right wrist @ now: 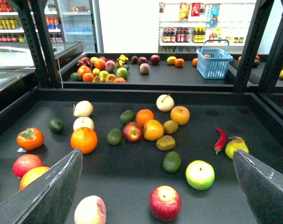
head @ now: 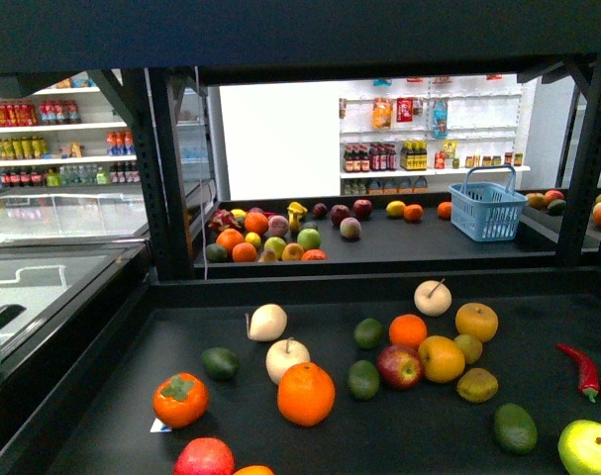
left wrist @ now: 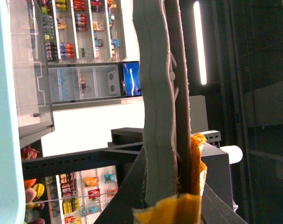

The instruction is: Pick lemon from shelf

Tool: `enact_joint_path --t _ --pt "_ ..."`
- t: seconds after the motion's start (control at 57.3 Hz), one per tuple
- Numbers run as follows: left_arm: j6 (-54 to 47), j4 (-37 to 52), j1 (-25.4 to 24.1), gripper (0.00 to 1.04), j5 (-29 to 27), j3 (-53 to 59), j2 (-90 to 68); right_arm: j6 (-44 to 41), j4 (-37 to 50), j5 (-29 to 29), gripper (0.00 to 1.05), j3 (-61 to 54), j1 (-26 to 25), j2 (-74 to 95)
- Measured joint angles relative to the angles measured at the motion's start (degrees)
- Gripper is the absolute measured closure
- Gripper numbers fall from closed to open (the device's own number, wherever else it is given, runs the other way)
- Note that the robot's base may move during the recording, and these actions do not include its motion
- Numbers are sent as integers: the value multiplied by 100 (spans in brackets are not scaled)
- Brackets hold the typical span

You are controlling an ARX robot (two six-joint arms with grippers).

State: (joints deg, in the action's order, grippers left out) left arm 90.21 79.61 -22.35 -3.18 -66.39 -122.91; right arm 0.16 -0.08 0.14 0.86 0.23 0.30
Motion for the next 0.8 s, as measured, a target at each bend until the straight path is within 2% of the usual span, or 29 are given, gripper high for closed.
enact_joint_path --t 0.035,0.244,0.471,0.506,0.803 --pt "11 0 0 93 0 2 0 0 0 0 7 0 0 0" --pt "-31 26 -31 50 155 275 2 0 0 0 7 0 0 0" --pt "-328 -275 -98 10 306 457 271 0 0 0 7 0 -2 0" --pt "-393 -319 -103 6 321 472 334 0 0 0 7 0 -2 0" --pt "-850 -1064 -179 8 470 684 1126 0 0 0 7 0 -2 0"
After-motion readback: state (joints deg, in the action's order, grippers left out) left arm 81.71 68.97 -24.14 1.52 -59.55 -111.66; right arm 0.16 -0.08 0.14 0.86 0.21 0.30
